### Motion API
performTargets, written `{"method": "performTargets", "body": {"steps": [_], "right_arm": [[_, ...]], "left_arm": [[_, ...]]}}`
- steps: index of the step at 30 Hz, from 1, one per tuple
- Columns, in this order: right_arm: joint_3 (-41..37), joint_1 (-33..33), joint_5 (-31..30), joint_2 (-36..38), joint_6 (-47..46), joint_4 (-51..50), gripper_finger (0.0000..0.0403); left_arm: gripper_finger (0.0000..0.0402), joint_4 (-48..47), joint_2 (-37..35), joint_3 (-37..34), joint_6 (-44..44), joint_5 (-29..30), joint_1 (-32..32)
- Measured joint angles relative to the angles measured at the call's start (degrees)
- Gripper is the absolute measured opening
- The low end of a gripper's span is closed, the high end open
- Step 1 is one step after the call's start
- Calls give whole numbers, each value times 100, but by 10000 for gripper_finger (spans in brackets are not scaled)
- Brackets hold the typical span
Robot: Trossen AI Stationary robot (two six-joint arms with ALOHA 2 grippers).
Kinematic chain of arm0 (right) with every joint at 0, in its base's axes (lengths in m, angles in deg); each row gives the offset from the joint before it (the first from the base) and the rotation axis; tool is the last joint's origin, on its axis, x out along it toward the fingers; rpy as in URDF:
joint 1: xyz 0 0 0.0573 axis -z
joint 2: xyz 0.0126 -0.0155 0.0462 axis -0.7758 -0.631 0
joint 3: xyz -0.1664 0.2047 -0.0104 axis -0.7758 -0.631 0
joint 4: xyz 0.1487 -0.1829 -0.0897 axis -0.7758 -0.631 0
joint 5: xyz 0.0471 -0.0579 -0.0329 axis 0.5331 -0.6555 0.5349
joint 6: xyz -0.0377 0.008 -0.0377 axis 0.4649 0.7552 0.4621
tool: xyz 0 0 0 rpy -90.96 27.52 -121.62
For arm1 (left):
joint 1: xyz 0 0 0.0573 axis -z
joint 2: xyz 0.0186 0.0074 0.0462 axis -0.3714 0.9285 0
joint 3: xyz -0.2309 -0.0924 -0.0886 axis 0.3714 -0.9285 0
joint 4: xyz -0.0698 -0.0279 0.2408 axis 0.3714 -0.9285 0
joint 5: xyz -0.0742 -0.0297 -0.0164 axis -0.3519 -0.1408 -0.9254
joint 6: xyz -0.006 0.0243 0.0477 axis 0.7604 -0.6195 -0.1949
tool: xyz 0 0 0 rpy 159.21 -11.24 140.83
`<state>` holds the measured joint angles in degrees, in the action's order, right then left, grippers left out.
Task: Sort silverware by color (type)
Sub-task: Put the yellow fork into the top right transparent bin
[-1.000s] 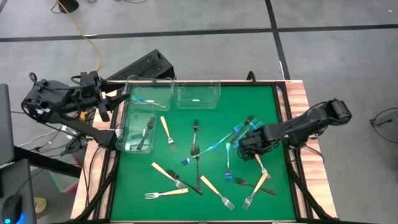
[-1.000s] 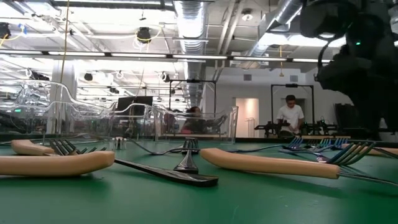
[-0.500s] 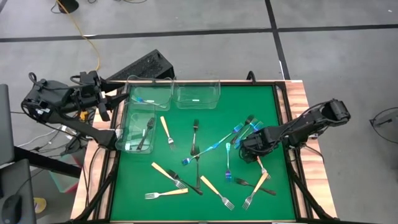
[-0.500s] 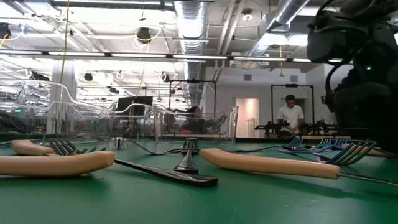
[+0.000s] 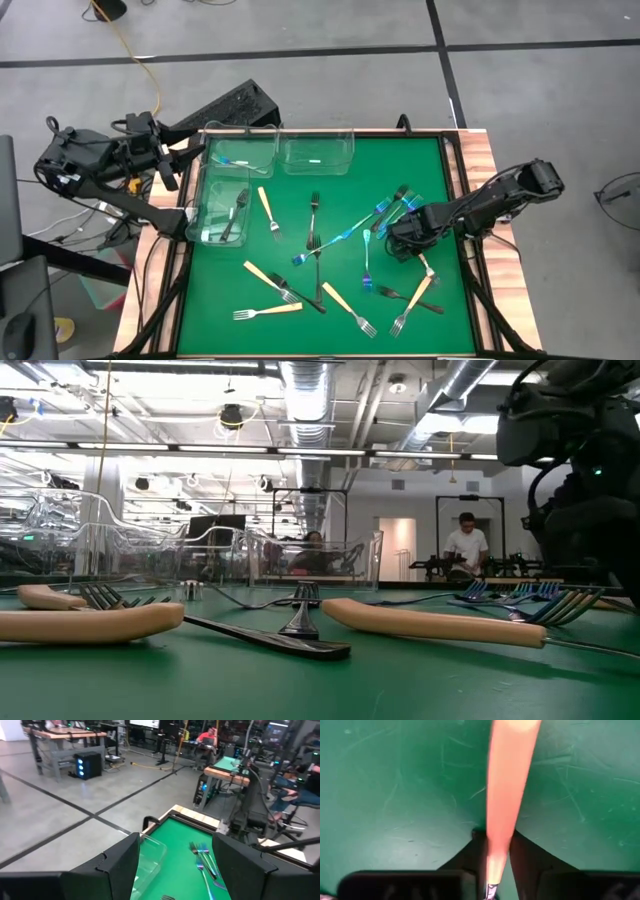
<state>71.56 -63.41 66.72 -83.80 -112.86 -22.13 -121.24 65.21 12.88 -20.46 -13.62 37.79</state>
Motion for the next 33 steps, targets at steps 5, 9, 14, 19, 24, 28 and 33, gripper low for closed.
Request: {"method": "performTargets", "body": {"steps": [5, 9, 14, 19, 24, 28, 33], "right_arm": [[117, -3, 12, -24, 32, -80, 56], [281, -1, -71, -35, 30, -156, 50], [484, 97, -126, -48, 35, -49, 48], [819, 307, -203, -46, 344, -118, 47], [1230, 684, -435, -37, 898, -121, 46], [1570, 1170, -783, -31, 1560, -119, 46], [1951, 1894, -1176, -28, 2643, 82, 46]], "left_arm": [[234, 0, 0, 0, -14, 142, 0], [234, -9, 0, 0, -17, 145, 0], [234, -13, 0, 0, -17, 153, 0], [234, -19, 0, 0, -17, 155, 0], [234, -68, 0, 0, -15, 156, -2], [234, -114, 0, 0, -13, 156, -2], [234, -151, 0, 0, -11, 156, -1]]}}
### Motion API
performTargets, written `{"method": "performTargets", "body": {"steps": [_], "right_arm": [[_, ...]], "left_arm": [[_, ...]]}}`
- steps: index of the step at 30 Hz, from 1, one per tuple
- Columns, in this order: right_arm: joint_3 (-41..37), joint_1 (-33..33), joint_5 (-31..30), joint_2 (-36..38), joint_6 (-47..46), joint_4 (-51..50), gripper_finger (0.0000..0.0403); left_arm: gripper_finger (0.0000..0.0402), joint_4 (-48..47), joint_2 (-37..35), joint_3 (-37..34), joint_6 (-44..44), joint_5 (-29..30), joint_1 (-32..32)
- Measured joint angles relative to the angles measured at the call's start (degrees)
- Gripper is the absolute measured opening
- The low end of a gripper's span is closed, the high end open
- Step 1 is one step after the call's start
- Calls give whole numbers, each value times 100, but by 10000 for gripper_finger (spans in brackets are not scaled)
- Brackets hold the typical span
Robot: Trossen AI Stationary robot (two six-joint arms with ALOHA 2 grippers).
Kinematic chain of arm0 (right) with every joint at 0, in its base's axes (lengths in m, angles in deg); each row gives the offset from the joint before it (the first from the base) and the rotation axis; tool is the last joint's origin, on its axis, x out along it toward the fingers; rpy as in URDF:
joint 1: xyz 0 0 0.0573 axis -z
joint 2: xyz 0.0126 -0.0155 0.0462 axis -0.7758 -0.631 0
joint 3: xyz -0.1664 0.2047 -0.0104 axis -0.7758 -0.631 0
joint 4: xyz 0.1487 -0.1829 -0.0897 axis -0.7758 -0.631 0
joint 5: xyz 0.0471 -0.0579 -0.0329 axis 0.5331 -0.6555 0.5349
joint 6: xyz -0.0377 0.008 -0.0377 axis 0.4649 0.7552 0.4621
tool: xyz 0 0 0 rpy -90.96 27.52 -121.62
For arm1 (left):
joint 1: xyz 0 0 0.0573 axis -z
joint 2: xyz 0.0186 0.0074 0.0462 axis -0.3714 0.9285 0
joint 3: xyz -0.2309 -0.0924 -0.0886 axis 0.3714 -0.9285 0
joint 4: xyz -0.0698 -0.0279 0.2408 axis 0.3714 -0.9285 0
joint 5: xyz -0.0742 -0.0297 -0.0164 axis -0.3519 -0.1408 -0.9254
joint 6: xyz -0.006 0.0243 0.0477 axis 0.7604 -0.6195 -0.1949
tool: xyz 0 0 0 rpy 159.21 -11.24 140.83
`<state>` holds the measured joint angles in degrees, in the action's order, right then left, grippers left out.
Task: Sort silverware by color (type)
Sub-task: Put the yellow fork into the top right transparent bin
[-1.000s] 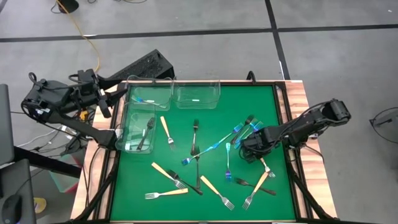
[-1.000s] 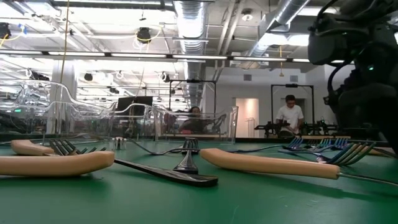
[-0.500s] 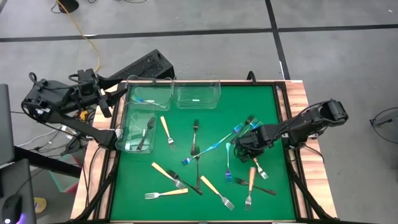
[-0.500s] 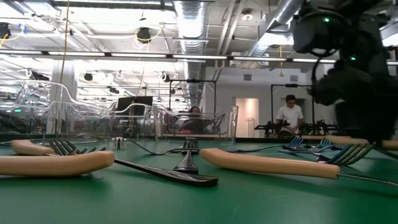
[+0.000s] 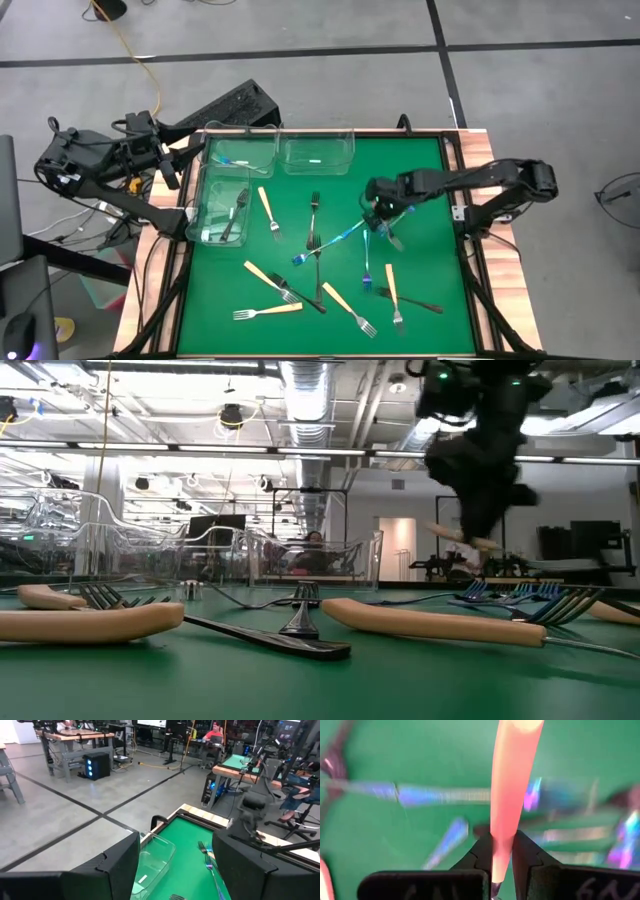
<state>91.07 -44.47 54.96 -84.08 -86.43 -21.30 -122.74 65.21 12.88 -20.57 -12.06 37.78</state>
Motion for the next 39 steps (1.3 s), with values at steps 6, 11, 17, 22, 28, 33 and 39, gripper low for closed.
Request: {"method": "performTargets", "body": {"steps": [6, 11, 17, 22, 28, 33, 39], "right_arm": [[401, 835, -255, 2, 1451, 660, 46], [607, 1389, -300, 2, 2564, 1625, 46], [782, 1802, -401, 2, 4011, 3138, 46], [1109, 2110, -384, -256, 4509, 3897, 46], [2287, 2294, 111, -1285, 4830, 4149, 46], [3848, 2288, 577, -2451, 5432, 3468, 45], [5554, 2307, 657, -3571, 6423, 1728, 45]], "left_arm": [[234, 0, 0, 0, 4, 81, 1], [234, 0, 0, 0, 11, 196, 1], [234, 0, 0, 0, 47, 336, 0], [234, 0, 0, 0, 90, 340, 1], [234, 0, 0, 0, 111, 600, 1], [234, 0, 0, 0, 40, 872, 0], [234, 0, 0, 0, 37, 891, -1]]}}
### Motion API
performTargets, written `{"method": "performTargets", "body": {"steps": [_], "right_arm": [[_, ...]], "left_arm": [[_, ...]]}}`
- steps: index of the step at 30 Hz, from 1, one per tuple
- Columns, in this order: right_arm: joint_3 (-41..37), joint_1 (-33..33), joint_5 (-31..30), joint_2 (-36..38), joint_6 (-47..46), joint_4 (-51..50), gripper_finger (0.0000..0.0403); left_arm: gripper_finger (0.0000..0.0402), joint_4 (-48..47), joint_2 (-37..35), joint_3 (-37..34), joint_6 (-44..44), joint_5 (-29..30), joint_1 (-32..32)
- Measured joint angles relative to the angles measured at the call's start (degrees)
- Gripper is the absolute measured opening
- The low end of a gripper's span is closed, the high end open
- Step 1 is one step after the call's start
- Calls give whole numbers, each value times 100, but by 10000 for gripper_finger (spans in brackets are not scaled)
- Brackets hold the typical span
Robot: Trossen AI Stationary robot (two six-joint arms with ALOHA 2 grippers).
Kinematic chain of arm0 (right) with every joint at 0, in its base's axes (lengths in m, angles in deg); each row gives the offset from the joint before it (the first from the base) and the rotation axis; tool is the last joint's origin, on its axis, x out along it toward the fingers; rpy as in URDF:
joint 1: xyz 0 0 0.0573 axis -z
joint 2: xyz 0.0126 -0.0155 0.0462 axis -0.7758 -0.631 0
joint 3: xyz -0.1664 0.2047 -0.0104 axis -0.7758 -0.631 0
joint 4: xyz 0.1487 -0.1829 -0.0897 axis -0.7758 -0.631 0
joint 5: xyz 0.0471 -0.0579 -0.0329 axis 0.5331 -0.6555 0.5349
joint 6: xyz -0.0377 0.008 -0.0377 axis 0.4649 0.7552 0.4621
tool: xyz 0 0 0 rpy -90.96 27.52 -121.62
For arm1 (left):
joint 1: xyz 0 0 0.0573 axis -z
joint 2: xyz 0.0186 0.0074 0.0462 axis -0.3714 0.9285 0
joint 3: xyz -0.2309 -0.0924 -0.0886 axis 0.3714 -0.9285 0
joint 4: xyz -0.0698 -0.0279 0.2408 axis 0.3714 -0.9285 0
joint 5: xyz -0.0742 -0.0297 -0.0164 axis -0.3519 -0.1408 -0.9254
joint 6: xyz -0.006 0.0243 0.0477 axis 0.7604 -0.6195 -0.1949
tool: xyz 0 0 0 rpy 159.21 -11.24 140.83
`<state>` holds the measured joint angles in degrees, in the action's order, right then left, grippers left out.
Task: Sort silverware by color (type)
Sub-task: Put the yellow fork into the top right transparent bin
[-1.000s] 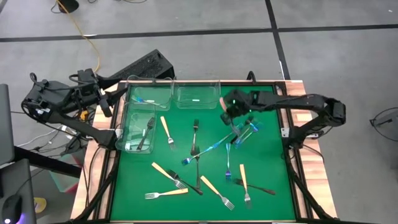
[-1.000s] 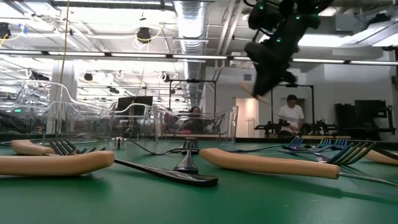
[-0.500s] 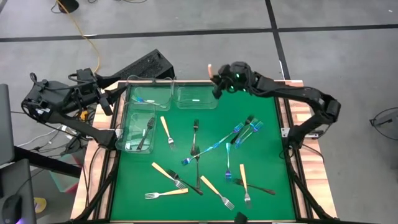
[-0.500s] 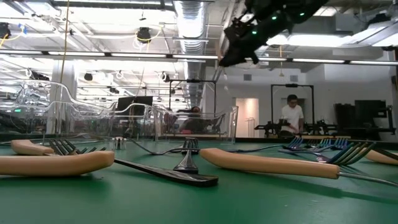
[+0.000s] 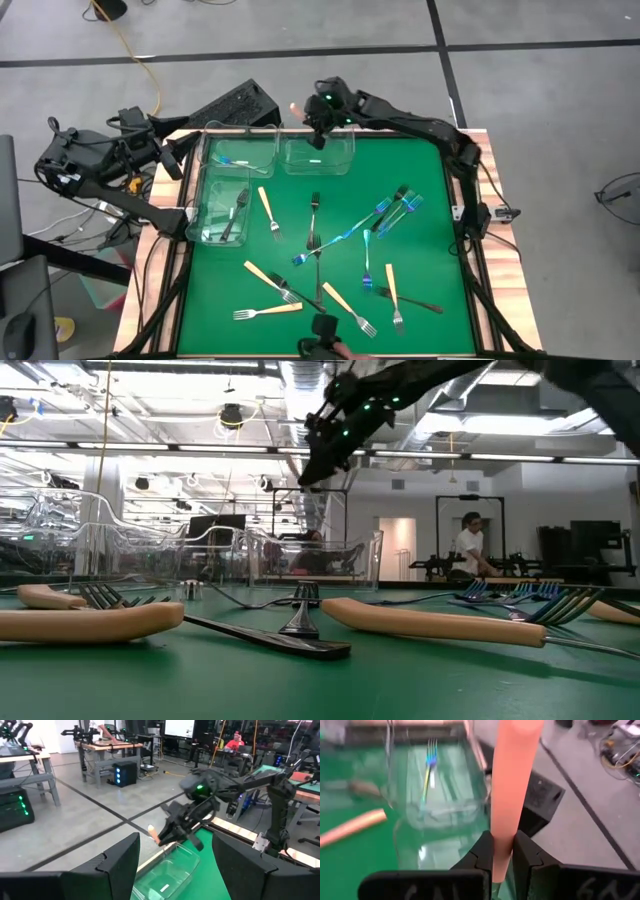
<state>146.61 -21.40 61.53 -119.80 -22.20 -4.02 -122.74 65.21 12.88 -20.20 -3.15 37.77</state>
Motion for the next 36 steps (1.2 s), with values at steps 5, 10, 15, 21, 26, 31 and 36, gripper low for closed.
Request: {"method": "performTargets", "body": {"steps": [5, 10, 15, 21, 26, 31, 36], "right_arm": [[839, -13, 11, -643, 543, -1158, 45], [1011, -42, 111, -1037, 571, -1547, 45], [1011, -90, 145, -1234, 620, -1929, 45], [962, -48, 153, -1316, 804, -2067, 45], [965, 13, 256, -1478, 771, -2015, 45], [963, 13, 369, -1680, 710, -2114, 45], [960, 20, 444, -1690, 712, -2106, 49]], "left_arm": [[234, -25, 0, 0, 0, 4, 0], [234, -169, 0, 0, 14, 39, 1], [234, -247, 0, 0, 63, 44, 0], [234, -251, 0, 0, 64, 104, 0], [234, -251, 0, 0, 72, 114, 1], [234, -249, 0, 0, 74, 118, 1], [234, -249, 0, 0, 75, 122, 1]]}}
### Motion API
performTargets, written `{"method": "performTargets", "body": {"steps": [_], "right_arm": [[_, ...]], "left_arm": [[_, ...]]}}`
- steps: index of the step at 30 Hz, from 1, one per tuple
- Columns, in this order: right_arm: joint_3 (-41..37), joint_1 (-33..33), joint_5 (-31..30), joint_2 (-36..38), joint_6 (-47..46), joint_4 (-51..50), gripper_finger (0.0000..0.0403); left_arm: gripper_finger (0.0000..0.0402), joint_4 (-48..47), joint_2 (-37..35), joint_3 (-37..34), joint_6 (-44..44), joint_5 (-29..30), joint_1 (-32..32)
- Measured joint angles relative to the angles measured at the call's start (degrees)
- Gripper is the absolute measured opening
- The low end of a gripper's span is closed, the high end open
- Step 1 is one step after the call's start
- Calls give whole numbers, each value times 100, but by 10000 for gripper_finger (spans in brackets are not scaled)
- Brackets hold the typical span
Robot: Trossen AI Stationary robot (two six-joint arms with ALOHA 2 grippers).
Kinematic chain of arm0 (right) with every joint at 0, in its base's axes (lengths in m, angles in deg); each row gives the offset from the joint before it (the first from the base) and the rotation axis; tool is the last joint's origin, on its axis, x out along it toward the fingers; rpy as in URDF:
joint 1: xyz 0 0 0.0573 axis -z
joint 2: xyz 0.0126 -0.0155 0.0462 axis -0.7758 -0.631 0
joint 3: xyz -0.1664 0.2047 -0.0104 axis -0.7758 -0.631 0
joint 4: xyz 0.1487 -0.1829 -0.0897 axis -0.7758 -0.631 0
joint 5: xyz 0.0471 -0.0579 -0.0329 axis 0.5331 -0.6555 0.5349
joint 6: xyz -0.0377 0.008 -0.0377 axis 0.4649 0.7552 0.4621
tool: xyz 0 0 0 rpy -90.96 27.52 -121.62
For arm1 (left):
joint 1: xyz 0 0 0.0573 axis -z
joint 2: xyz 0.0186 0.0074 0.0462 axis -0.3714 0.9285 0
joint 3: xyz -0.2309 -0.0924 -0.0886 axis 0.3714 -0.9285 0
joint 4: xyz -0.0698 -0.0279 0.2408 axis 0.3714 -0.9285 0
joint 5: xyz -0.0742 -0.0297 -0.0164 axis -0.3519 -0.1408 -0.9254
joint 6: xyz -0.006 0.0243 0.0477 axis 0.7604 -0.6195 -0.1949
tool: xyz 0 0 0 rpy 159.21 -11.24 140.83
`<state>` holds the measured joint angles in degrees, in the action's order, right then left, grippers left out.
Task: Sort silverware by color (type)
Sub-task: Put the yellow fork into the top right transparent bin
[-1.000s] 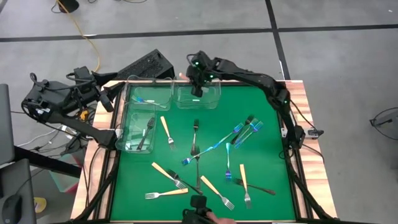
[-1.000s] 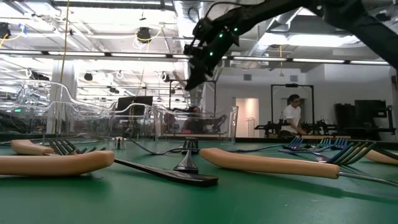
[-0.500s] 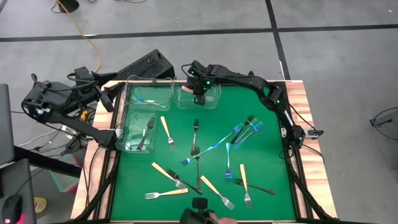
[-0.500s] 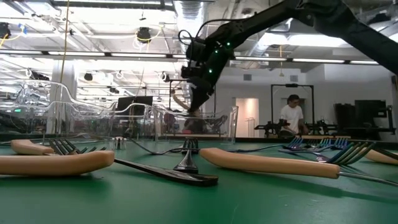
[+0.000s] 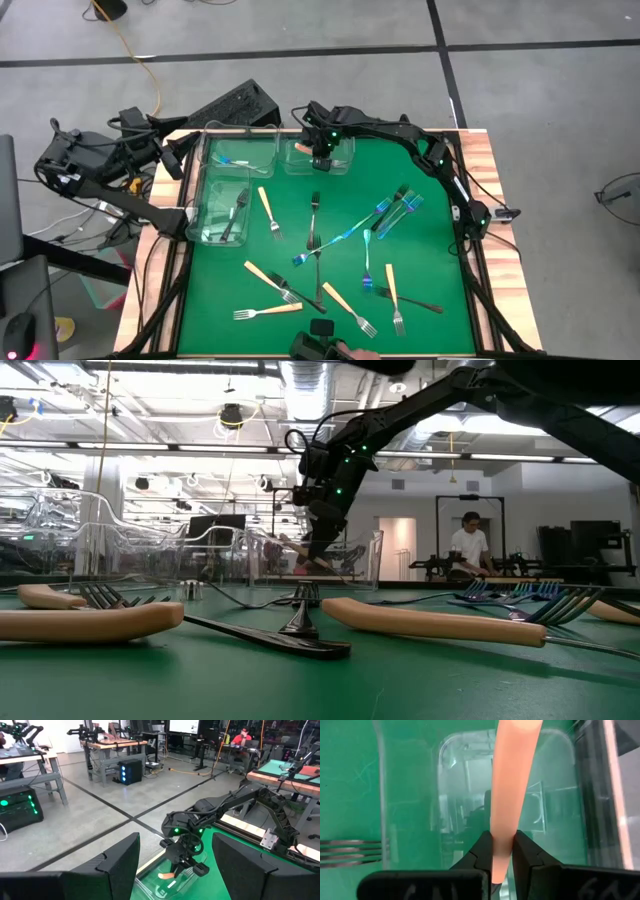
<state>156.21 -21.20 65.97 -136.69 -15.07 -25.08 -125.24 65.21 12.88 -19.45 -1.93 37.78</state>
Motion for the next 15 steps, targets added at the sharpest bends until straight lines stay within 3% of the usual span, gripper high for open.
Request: {"method": "performTargets", "body": {"steps": [15], "right_arm": [[0, -29, 4, 0, 83, 70, 111]], "left_arm": [[234, -1, 0, 0, 6, 9, 1]]}}
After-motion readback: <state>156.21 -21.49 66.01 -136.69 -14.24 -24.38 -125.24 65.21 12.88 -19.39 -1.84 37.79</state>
